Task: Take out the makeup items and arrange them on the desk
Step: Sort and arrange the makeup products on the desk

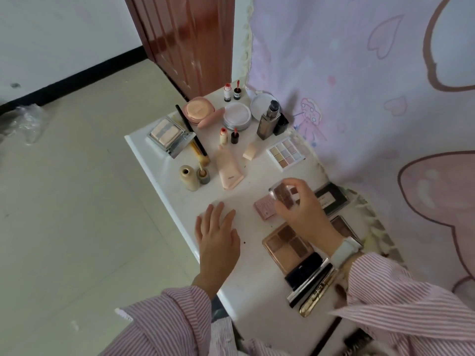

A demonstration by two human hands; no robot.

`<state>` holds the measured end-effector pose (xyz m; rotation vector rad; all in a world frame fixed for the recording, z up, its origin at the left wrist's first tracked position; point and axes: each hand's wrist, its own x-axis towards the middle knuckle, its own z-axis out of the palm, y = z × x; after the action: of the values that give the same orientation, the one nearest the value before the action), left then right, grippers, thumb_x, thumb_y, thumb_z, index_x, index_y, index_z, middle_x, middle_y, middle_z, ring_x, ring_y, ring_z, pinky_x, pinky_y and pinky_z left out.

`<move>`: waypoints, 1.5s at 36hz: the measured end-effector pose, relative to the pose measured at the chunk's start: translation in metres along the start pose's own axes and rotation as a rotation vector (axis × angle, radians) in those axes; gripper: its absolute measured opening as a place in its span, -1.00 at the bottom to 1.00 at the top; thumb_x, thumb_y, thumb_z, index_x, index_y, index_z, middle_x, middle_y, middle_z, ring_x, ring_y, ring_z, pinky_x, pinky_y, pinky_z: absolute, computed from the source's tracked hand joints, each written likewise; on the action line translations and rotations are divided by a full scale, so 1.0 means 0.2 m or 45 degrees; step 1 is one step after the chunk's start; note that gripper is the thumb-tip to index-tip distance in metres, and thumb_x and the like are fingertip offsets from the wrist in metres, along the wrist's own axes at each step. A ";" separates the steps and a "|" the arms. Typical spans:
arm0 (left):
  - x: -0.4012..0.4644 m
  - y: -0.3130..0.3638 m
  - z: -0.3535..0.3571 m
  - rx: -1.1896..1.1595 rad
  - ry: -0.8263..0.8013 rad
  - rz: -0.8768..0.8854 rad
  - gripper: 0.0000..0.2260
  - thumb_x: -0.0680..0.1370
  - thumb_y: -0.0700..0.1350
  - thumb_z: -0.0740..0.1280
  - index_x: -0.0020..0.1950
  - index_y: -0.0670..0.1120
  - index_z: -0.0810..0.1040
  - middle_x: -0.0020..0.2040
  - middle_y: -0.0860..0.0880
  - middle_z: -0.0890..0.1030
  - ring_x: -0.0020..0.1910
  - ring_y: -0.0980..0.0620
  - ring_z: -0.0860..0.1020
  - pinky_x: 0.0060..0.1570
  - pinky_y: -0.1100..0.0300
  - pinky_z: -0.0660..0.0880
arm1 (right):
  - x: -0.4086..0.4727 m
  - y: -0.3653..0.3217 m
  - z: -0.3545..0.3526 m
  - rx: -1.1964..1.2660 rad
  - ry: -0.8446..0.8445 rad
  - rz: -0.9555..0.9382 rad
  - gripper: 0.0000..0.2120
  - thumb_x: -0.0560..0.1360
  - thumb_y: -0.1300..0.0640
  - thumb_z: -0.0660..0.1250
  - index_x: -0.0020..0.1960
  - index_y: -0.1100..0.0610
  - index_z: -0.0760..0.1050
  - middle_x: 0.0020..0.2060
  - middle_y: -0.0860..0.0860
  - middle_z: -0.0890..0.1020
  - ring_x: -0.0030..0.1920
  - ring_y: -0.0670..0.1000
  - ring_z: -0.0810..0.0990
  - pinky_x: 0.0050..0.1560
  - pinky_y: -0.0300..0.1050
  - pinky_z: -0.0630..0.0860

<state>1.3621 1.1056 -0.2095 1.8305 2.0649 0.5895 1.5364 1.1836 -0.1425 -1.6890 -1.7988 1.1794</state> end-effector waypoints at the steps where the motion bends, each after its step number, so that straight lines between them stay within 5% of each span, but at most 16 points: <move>1: 0.01 0.02 -0.03 -0.153 0.018 -0.071 -0.75 0.49 -0.16 0.25 0.12 -0.13 0.59 0.20 -0.14 0.56 0.26 -0.18 0.46 0.28 -0.02 0.31 | -0.04 -0.03 0.01 0.033 -0.058 -0.006 -0.63 0.44 0.06 0.35 0.18 -0.03 0.30 0.09 -0.03 0.44 0.10 -0.06 0.43 0.09 -0.24 0.44; 4: 0.06 0.12 -0.20 -0.841 -0.163 -0.525 -0.78 0.59 -0.18 0.20 0.19 -0.13 0.54 0.10 -0.06 0.62 0.00 0.06 0.56 -0.01 0.39 0.42 | -0.12 -0.09 0.03 0.053 -0.137 -0.075 -0.61 0.44 0.09 0.37 0.21 -0.01 0.32 0.13 -0.07 0.45 0.10 -0.17 0.44 0.13 -0.31 0.41; 8: 0.08 0.16 -0.33 -1.592 -0.600 -0.942 -0.69 0.60 0.03 0.17 0.16 -0.14 0.54 -0.01 -0.11 0.64 -0.12 -0.06 0.62 -0.04 0.10 0.56 | -0.21 -0.15 0.09 0.002 -0.194 -0.244 -0.63 0.45 0.11 0.38 0.19 -0.02 0.34 0.18 -0.14 0.42 0.12 -0.41 0.36 0.07 -0.59 0.29; 13: 0.01 0.13 -0.39 -1.860 -0.766 -0.879 -0.63 0.57 0.09 0.19 0.11 -0.16 0.59 -0.02 -0.17 0.62 -0.06 -0.15 0.59 -0.01 0.03 0.55 | -0.27 -0.19 0.19 -0.090 -0.205 -0.439 -0.61 0.44 -0.04 0.30 0.24 0.00 0.36 0.22 -0.15 0.44 0.19 -0.25 0.41 0.16 -0.45 0.35; 21: -0.08 0.07 -0.41 -1.927 -0.622 -0.811 -0.60 0.59 0.02 0.25 0.25 -0.27 0.42 0.04 -0.22 0.55 -0.01 -0.19 0.56 0.18 -0.17 0.46 | -0.32 -0.19 0.27 -0.195 -0.203 -0.585 -0.65 0.50 0.03 0.19 0.25 0.11 0.45 0.12 -0.06 0.55 0.13 -0.14 0.51 0.13 -0.23 0.50; 32: -0.12 0.12 -0.37 -1.982 -0.436 -0.936 -0.70 0.56 -0.11 0.30 0.21 -0.25 0.44 -0.07 -0.17 0.59 -0.15 -0.20 0.60 -0.08 -0.04 0.57 | -0.35 -0.17 0.31 -0.409 -0.087 -0.576 -0.67 0.46 0.18 0.30 0.21 0.17 0.41 -0.06 0.02 0.58 -0.13 -0.04 0.58 -0.12 -0.26 0.54; 39: -0.10 0.14 -0.34 -1.992 -0.510 -0.906 -0.73 0.57 -0.11 0.28 0.18 -0.25 0.50 -0.11 -0.13 0.63 -0.17 -0.12 0.63 -0.10 0.03 0.59 | -0.33 -0.16 0.25 -0.435 -0.040 -0.501 -0.72 0.48 0.23 0.26 0.19 0.23 0.44 -0.12 0.02 0.58 -0.27 -0.13 0.52 -0.21 -0.32 0.49; 43: -0.07 0.17 -0.32 -1.954 -0.592 -0.932 -0.74 0.57 -0.07 0.28 0.13 -0.22 0.56 -0.04 -0.21 0.61 -0.15 -0.17 0.61 -0.06 0.02 0.58 | -0.27 -0.14 0.15 -0.342 -0.066 -0.414 -0.71 0.50 0.29 0.25 0.22 0.20 0.45 0.00 -0.01 0.61 -0.07 -0.08 0.59 -0.02 -0.22 0.55; 47: 0.02 0.21 -0.30 -1.969 -0.678 -0.981 -0.82 0.53 -0.11 0.27 -0.06 -0.20 0.59 -0.14 -0.20 0.60 -0.10 -0.25 0.59 -0.06 -0.02 0.59 | -0.22 -0.13 0.04 -0.364 -0.072 -0.357 -0.80 0.55 0.23 0.21 0.14 0.22 0.51 -0.18 -0.09 0.56 -0.37 -0.29 0.52 -0.26 -0.44 0.48; 54: 0.29 0.38 -0.24 -1.798 -0.717 -0.974 -0.81 0.61 -0.06 0.18 0.07 -0.14 0.49 -0.12 -0.15 0.58 -0.08 -0.15 0.58 0.03 -0.01 0.53 | -0.04 -0.05 -0.21 -0.300 0.199 -0.097 -0.78 0.59 0.17 0.15 0.16 0.18 0.49 -0.11 0.00 0.63 -0.21 -0.10 0.59 -0.25 -0.41 0.47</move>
<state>1.3956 1.1655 -0.1273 0.2831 1.1443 0.8152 1.5633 1.1893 -0.1086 -1.7675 -1.9456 0.8059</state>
